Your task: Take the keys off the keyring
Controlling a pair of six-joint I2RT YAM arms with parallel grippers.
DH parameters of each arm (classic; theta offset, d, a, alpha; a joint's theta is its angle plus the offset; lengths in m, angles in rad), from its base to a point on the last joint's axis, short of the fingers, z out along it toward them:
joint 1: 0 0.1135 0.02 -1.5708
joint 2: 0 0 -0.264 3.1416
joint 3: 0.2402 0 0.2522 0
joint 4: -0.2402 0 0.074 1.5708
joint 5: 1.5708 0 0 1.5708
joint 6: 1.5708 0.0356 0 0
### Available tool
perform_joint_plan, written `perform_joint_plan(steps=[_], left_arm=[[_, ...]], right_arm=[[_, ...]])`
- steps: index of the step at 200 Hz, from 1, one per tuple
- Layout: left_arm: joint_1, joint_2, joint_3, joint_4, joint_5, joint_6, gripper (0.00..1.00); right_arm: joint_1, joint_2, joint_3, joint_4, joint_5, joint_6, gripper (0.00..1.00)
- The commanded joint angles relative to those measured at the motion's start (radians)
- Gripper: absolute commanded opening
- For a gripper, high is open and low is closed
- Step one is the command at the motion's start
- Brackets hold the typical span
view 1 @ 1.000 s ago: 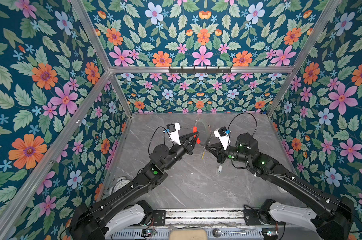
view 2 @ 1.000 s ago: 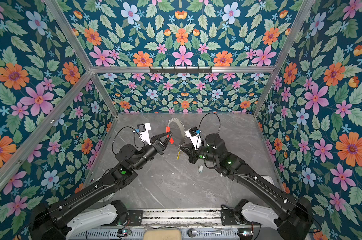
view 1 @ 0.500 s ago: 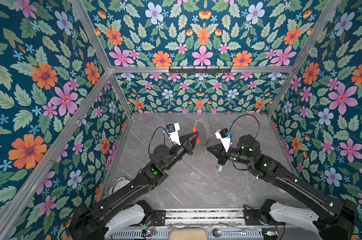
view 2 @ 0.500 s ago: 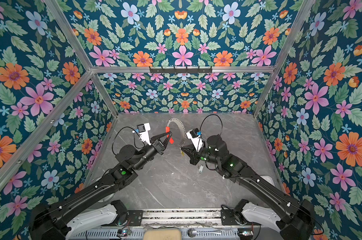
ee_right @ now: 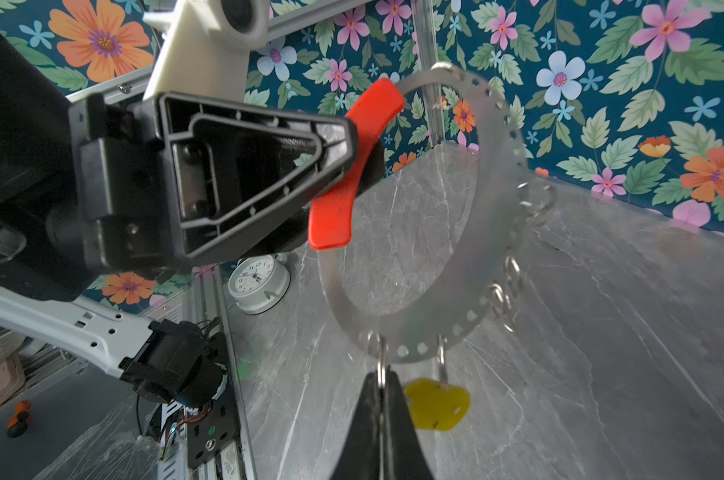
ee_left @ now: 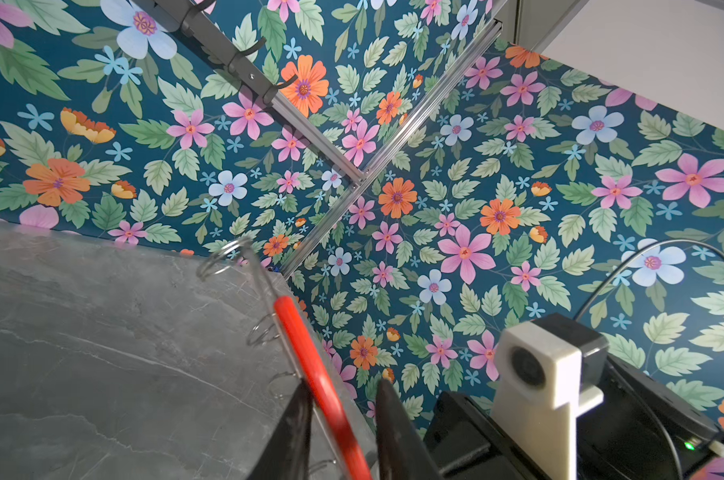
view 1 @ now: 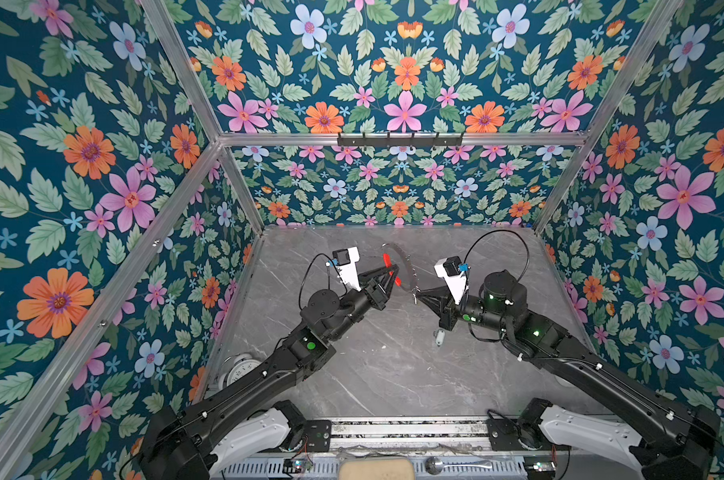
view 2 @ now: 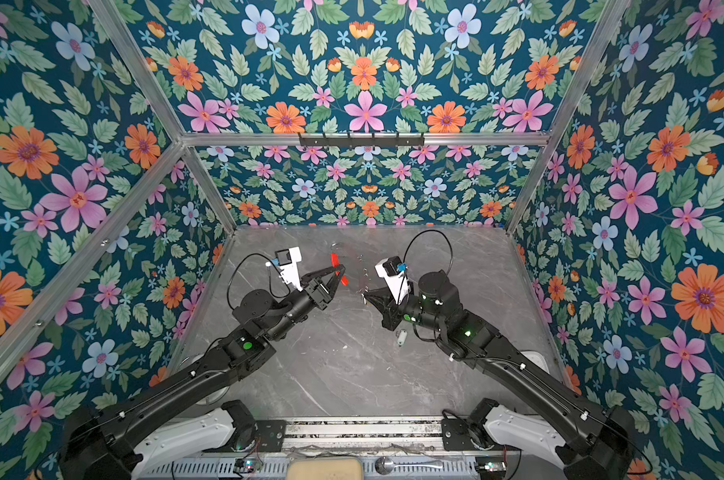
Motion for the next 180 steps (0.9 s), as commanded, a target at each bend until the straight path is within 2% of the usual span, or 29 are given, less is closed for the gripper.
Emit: perform_joint_plan(steps=[1,31,82,127,143,168,180], left_arm=[[0.001,-0.008,0.001,-0.038,0.046,0.004,0.35],[0.003,-0.038,0.013,-0.198,0.059,0.047,0.43],[0.009,-0.095,-0.009,-0.423,0.116,0.112,0.47],[0.009,-0.107,-0.023,-0.44,0.369,0.207,0.45],[0.009,-0.137,-0.04,-0.383,0.416,0.223,0.46],[0.009,-0.146,-0.009,-0.367,0.438,0.306,0.46],[0.012,-0.139,0.014,-0.37,0.439,0.35,0.44]], right_arm=[[0.001,-0.004,0.016,0.036,0.028,-0.021,0.0],[-0.001,0.004,0.047,0.001,0.068,-0.042,0.0],[-0.004,0.018,0.081,-0.033,0.14,-0.064,0.0],[-0.01,0.016,0.108,-0.078,0.125,-0.084,0.0],[-0.037,0.013,0.115,-0.103,0.055,-0.087,0.0],[-0.142,-0.003,0.098,-0.09,-0.214,-0.027,0.0],[-0.166,-0.012,0.096,-0.097,-0.283,-0.016,0.0]])
